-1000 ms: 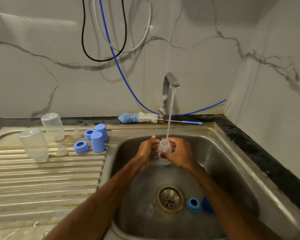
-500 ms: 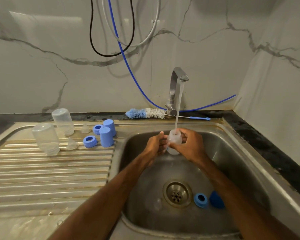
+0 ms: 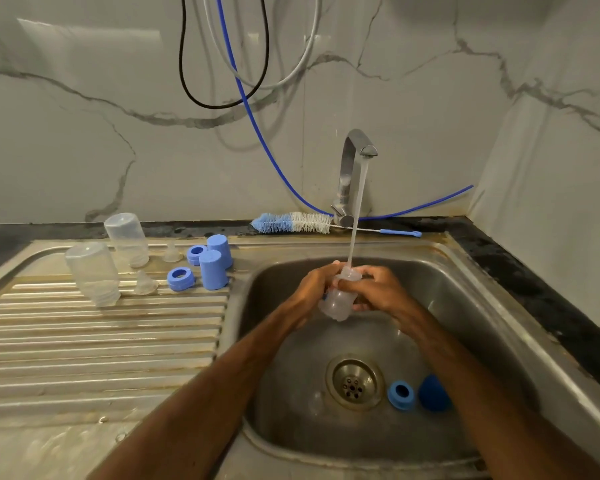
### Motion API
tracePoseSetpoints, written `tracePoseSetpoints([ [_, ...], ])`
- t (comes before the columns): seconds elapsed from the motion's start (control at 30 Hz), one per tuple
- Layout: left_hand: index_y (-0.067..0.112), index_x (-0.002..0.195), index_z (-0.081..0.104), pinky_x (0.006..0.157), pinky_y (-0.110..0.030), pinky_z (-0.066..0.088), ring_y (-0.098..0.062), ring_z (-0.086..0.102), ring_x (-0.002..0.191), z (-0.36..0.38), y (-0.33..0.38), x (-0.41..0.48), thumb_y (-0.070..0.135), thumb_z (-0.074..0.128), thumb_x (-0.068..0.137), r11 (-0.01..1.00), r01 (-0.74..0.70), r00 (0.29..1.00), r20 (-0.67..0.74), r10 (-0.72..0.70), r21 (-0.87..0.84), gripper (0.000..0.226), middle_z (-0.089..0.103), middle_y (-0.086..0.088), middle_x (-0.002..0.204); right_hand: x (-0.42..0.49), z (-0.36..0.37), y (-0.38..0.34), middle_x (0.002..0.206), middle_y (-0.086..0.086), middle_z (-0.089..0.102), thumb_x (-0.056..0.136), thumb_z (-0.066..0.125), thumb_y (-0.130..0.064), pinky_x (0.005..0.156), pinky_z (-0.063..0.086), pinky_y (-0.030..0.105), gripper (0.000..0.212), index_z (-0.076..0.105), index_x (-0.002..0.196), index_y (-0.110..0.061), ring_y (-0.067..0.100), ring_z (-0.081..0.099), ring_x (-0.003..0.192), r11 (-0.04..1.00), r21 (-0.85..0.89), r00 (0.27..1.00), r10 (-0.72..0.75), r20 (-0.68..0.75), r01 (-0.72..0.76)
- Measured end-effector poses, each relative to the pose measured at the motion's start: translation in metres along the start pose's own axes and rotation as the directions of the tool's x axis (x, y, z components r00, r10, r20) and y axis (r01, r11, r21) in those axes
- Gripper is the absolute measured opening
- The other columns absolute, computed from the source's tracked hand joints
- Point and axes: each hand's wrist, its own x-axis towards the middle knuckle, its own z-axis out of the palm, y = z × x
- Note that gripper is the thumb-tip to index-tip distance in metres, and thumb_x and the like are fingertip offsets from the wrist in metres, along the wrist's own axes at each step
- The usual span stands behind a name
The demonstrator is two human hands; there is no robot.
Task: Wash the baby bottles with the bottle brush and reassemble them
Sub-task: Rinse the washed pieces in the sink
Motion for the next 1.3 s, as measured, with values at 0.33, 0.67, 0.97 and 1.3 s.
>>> tracePoseSetpoints([
  [0.33, 0.009, 0.134, 0.061, 0.098, -0.041, 0.055, -0.033, 0.067, 0.113, 0.009, 0.008, -0.010, 0.060, 0.048, 0.099, 0.998, 0.011, 0.990, 0.142, -0.003, -0.054, 0.063, 0.070, -0.016, 0.125, 0.001, -0.011, 0.002, 0.098, 0.027, 0.071, 0.098, 0.056, -0.041, 0.048, 0.057, 0.027, 0.052, 0.062, 0.121, 0.005, 0.026, 0.069, 0.066, 0.775, 0.486, 0.915, 0.332, 0.229, -0.403],
  [0.67, 0.020, 0.138, 0.058, 0.090, -0.032, 0.060, -0.016, 0.070, 0.112, 0.012, 0.001, -0.013, 0.025, 0.081, 0.087, 0.940, -0.301, 0.950, 0.136, 0.281, 0.162, 0.056, 0.071, -0.003, 0.123, 0.012, -0.012, 0.011, 0.092, 0.019, 0.070, 0.100, 0.051, -0.044, 0.078, 0.054, 0.017, 0.054, 0.067, 0.109, 0.006, 0.013, 0.064, 0.075, 0.586, 0.636, 0.863, 0.389, 0.322, -0.502],
  [0.97, 0.009, 0.129, 0.064, 0.092, -0.040, 0.060, -0.019, 0.072, 0.107, 0.004, -0.002, -0.006, 0.033, 0.065, 0.098, 0.916, -0.366, 0.926, -0.029, 0.376, 0.164, 0.039, 0.074, -0.006, 0.118, 0.004, -0.011, 0.004, 0.118, 0.032, 0.068, 0.107, 0.040, -0.036, 0.099, 0.054, 0.052, 0.047, 0.056, 0.129, 0.003, 0.044, 0.068, 0.111, 0.820, 0.414, 0.915, 0.313, 0.254, -0.395],
  [1.3, 0.021, 0.139, 0.048, 0.077, -0.037, 0.064, -0.022, 0.072, 0.103, 0.002, -0.009, 0.002, 0.033, 0.062, 0.100, 0.926, -0.338, 0.933, -0.066, 0.353, 0.170, 0.043, 0.065, -0.010, 0.125, 0.001, -0.012, 0.003, 0.101, 0.021, 0.069, 0.099, 0.046, -0.036, 0.064, 0.053, 0.032, 0.049, 0.058, 0.130, 0.000, 0.027, 0.066, 0.077, 0.884, 0.372, 0.944, 0.187, 0.272, -0.282],
])
